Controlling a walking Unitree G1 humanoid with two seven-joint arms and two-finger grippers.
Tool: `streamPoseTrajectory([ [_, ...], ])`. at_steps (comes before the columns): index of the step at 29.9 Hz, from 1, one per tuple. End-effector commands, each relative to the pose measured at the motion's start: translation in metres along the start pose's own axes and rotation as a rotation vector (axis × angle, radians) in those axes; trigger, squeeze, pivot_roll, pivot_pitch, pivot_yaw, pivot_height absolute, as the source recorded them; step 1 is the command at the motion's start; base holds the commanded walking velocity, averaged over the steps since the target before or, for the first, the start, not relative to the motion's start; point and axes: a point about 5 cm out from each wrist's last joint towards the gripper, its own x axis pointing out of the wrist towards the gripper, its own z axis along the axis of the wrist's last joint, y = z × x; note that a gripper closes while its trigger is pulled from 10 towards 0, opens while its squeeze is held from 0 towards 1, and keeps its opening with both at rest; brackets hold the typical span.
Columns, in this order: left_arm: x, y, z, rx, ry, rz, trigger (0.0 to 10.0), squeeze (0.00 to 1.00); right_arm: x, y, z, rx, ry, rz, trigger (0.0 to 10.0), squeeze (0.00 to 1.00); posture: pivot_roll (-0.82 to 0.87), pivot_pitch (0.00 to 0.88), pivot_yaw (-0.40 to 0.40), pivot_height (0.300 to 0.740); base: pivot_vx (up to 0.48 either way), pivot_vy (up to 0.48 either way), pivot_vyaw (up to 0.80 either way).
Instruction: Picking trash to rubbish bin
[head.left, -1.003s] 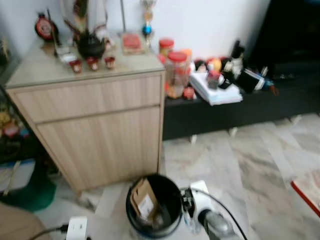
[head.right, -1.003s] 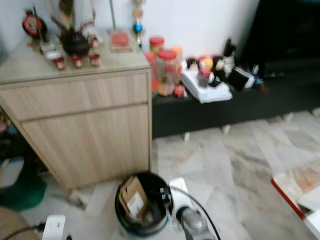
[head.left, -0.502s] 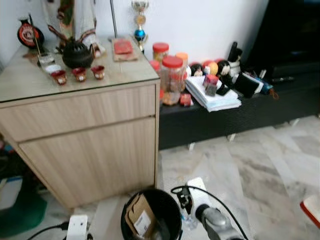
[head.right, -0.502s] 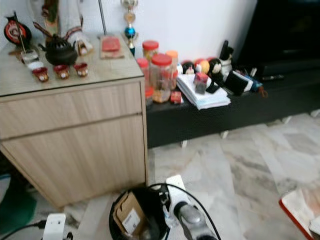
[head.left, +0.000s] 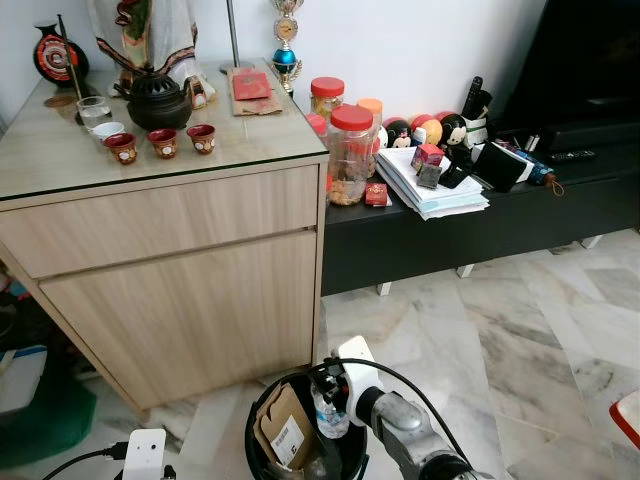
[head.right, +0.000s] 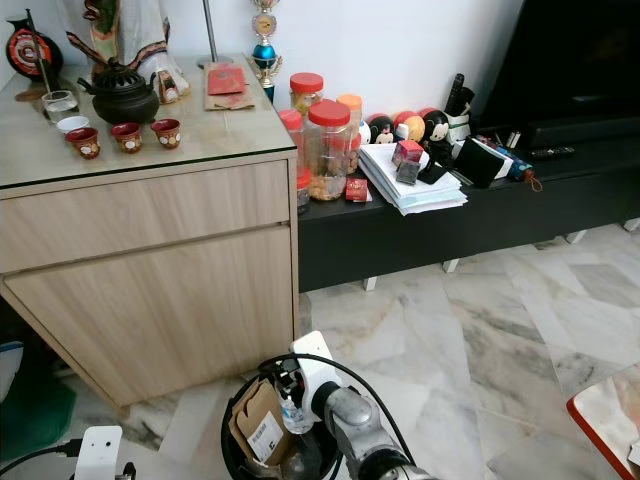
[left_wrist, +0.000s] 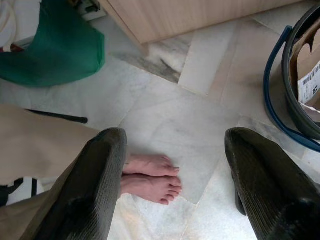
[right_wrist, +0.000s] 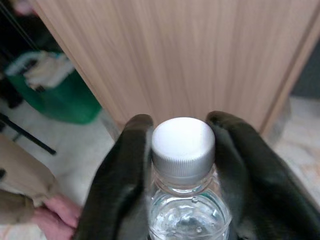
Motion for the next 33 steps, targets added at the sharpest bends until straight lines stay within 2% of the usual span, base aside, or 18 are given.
streamPoseTrajectory([
  [1, -0.001, -0.001, -0.003, -0.004, 0.014, 0.004, 10.0, 0.0, 0.003, -0.003, 0.014, 0.002, -0.061, -0.002, 10.0, 0.79, 0.0, 0.002, -0.033, 0.74, 0.0, 0.0, 0.0],
  [5, -0.001, -0.001, -0.003, -0.005, 0.014, 0.005, 10.0, 0.0, 0.004, -0.003, 0.018, 0.008, -0.081, 0.004, 10.0, 0.8, 0.0, 0.002, -0.033, 0.74, 0.0, 0.0, 0.0],
  [6, -0.001, -0.001, -0.003, -0.004, 0.014, 0.005, 10.0, 0.0, 0.004, -0.002, 0.019, 0.007, -0.085, 0.006, 10.0, 0.92, 0.0, 0.003, -0.034, 0.74, 0.0, 0.0, 0.0],
  [8, -0.001, -0.001, -0.003, -0.004, 0.014, 0.007, 10.0, 0.0, 0.005, -0.002, 0.022, 0.005, -0.099, 0.007, 10.0, 0.87, 0.0, 0.005, -0.037, 0.74, 0.0, 0.0, 0.0],
  [9, -0.001, -0.001, -0.003, -0.004, 0.014, 0.008, 10.0, 0.0, 0.005, -0.002, 0.022, 0.003, -0.099, 0.007, 10.0, 0.55, 0.0, 0.005, -0.037, 0.74, 0.0, 0.0, 0.0],
  [10, -0.001, -0.001, -0.003, -0.004, 0.014, 0.008, 10.0, 0.0, 0.005, -0.002, 0.022, -0.004, -0.097, 0.005, 10.0, 0.0, 0.0, 0.005, -0.038, 0.74, 0.0, 0.0, 0.0],
  [18, -0.001, -0.002, -0.005, -0.004, 0.016, 0.007, 10.0, 0.0, -0.003, -0.013, 0.006, -0.021, -0.018, -0.081, 10.0, 0.0, 0.0, 0.005, -0.039, 0.74, 0.0, 0.0, 0.0],
  [20, -0.001, -0.002, -0.004, -0.006, 0.012, 0.008, 10.0, 0.0, -0.008, -0.019, -0.002, -0.02, 0.012, -0.134, 10.0, 0.0, 0.0, 0.005, -0.039, 0.74, 0.0, 0.0, 0.0],
  [22, -0.002, -0.002, -0.004, -0.002, 0.01, 0.008, 10.0, 0.0, -0.018, -0.031, -0.018, -0.022, 0.083, -0.239, 10.0, 0.0, 0.0, 0.004, -0.04, 0.74, 0.0, 0.0, 0.0],
  [24, -0.002, -0.002, -0.004, 0.0, 0.01, 0.008, 10.0, 0.0, -0.021, -0.034, -0.022, -0.031, 0.101, -0.265, 10.0, 0.0, 0.0, 0.004, -0.04, 0.74, 0.0, 0.0, 0.0],
  [26, -0.001, -0.002, -0.004, 0.002, 0.01, 0.008, 10.0, 0.0, -0.035, -0.045, -0.039, 0.021, 0.161, -0.37, 10.0, 0.0, 0.0, 0.004, -0.04, 0.74, 0.0, 0.0, 0.0],
  [27, -0.001, -0.002, -0.004, 0.004, 0.01, 0.006, 10.0, 0.0, -0.05, -0.053, -0.059, 0.094, 0.223, -0.461, 10.0, 0.0, 0.0, 0.002, -0.037, 0.74, 0.0, 0.0, 0.0],
  [33, -0.001, -0.003, -0.004, 0.007, 0.012, 0.003, 10.0, 0.0, -0.088, -0.058, -0.105, 0.244, 0.355, -0.609, 10.0, 0.0, -0.01, 0.0, -0.031, 0.74, 0.0, 0.0, 0.0],
])
